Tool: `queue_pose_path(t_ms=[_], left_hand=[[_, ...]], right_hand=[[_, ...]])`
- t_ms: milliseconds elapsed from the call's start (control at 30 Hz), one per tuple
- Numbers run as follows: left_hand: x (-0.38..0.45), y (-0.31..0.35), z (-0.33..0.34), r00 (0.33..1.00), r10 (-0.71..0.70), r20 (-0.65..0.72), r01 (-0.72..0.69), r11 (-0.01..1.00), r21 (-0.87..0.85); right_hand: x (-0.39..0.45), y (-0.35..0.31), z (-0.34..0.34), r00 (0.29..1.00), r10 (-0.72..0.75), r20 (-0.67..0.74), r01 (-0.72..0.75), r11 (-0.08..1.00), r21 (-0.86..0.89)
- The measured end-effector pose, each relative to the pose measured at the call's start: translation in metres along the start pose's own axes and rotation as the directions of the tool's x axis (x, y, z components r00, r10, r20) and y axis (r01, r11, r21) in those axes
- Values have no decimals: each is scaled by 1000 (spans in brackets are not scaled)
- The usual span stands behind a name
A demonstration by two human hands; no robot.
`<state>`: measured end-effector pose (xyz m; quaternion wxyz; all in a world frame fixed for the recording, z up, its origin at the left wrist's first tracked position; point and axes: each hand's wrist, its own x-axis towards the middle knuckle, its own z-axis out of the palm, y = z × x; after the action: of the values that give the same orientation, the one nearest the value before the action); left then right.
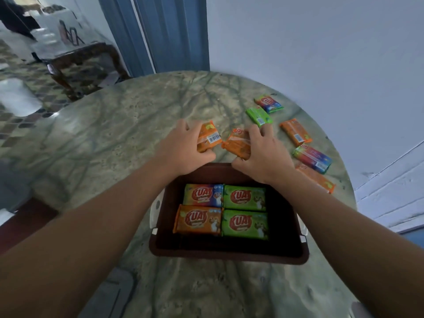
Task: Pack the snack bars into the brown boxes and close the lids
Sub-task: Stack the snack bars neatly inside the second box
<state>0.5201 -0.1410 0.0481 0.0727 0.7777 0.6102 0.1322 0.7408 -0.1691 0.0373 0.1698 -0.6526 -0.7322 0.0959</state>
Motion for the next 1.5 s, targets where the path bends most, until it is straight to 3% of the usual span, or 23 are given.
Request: queue_pose_path(t_ms=[167,400,500,633,900,1133,1233,1367,1500], left_hand=[[-53,10,3,999,45,-17,-45,997,-59],[-93,0,31,969,164,184,-173,984,37],[-97,-6,40,952,242,187,-277,940,198],[-98,-9,44,946,283,157,-316,912,260],[-91,-16,49,952,253,173,-282,945,164],[-94,-8,47,940,313,136,-338,908,249],[-98,-4,43,956,280,83,-291,935,203],[-95,-13,40,988,112,104,-102,990,-92],[-88,-15,41,973,114,202,-117,993,3]], right_hand=[[-51,-1,7,999,-31,-36,32,999,34],[-82,16,15,965,-102,242,132,985,-111],[-78,16,17,947,-124,295,173,974,-145],[-69,16,22,927,-124,353,198,963,-181],[-66,16,21,922,-109,372,191,963,-191],[-66,15,20,928,-94,360,162,973,-164],[-66,15,21,927,-89,364,157,974,-161],[-66,15,19,930,-88,356,152,976,-156],[-68,17,20,933,-89,350,147,979,-144]])
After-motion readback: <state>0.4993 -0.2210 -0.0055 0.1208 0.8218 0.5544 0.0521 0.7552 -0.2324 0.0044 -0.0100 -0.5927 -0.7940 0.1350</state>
